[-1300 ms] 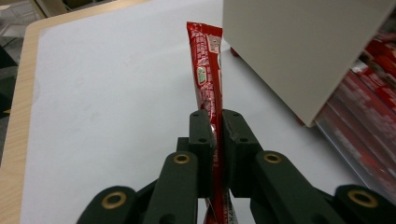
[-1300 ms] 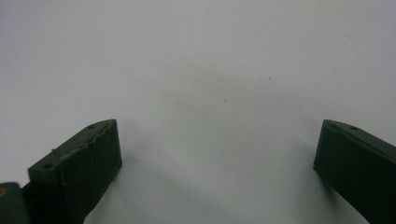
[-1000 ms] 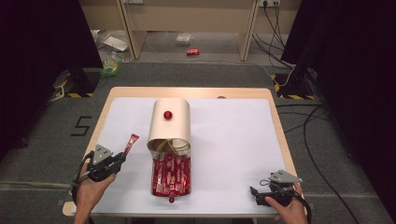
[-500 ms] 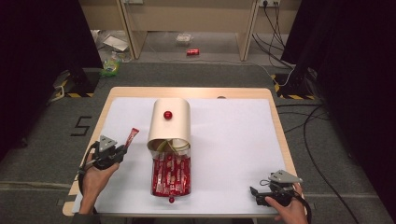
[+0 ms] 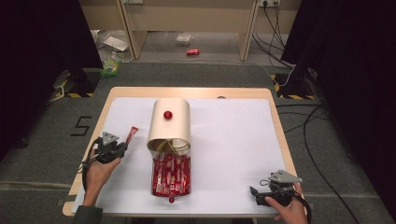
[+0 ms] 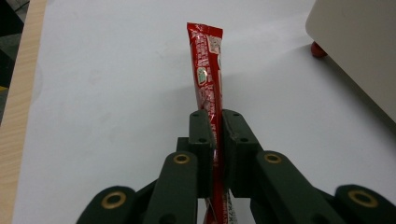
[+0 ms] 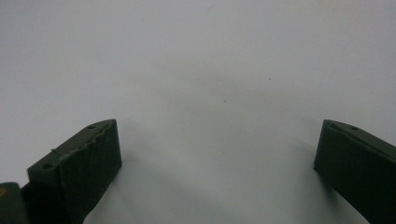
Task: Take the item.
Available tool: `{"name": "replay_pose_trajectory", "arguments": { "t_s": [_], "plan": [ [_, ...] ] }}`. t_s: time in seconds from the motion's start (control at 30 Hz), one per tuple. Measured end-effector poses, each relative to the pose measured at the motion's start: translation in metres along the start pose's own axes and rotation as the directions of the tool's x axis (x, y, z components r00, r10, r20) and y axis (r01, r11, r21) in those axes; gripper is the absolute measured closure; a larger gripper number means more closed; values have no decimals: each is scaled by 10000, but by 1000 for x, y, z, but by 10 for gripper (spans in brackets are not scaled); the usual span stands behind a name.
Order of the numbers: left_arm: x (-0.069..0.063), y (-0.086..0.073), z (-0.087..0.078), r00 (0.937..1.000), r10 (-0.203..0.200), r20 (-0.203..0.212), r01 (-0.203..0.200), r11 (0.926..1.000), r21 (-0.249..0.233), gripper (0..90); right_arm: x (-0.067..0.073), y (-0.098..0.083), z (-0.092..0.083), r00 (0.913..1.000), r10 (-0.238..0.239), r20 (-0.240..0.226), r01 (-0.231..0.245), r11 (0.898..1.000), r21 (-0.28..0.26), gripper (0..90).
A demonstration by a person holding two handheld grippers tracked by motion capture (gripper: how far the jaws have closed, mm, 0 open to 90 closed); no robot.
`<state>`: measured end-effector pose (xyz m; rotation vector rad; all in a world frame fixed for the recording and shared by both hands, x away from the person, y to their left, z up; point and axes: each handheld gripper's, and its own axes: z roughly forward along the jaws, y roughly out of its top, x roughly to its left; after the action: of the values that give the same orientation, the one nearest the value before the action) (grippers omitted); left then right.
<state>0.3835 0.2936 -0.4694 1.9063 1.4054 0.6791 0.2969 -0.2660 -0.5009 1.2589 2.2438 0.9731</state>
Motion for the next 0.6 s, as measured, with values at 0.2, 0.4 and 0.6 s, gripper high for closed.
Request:
{"name": "replay_pose_trajectory", "arguments": {
  "t_s": [0.2, 0.4, 0.6],
  "plan": [
    [2, 0, 7, 10000, -63, -8, 63, 9999, 136, 825, 0, 0, 0, 10000, 3, -2, -3, 10000, 2, 10],
    [3, 2, 16, 9999, -131, -109, 135, 9994, 320, 825, 0, 0, 0, 10000, 1, 0, -1, 10000, 2, 10],
    [4, 1, 23, 9994, -71, -340, 90, 9983, 575, 822, 0, 0, 0, 10000, 1, -4, -1, 10000, -1, 10]
  ]
}}
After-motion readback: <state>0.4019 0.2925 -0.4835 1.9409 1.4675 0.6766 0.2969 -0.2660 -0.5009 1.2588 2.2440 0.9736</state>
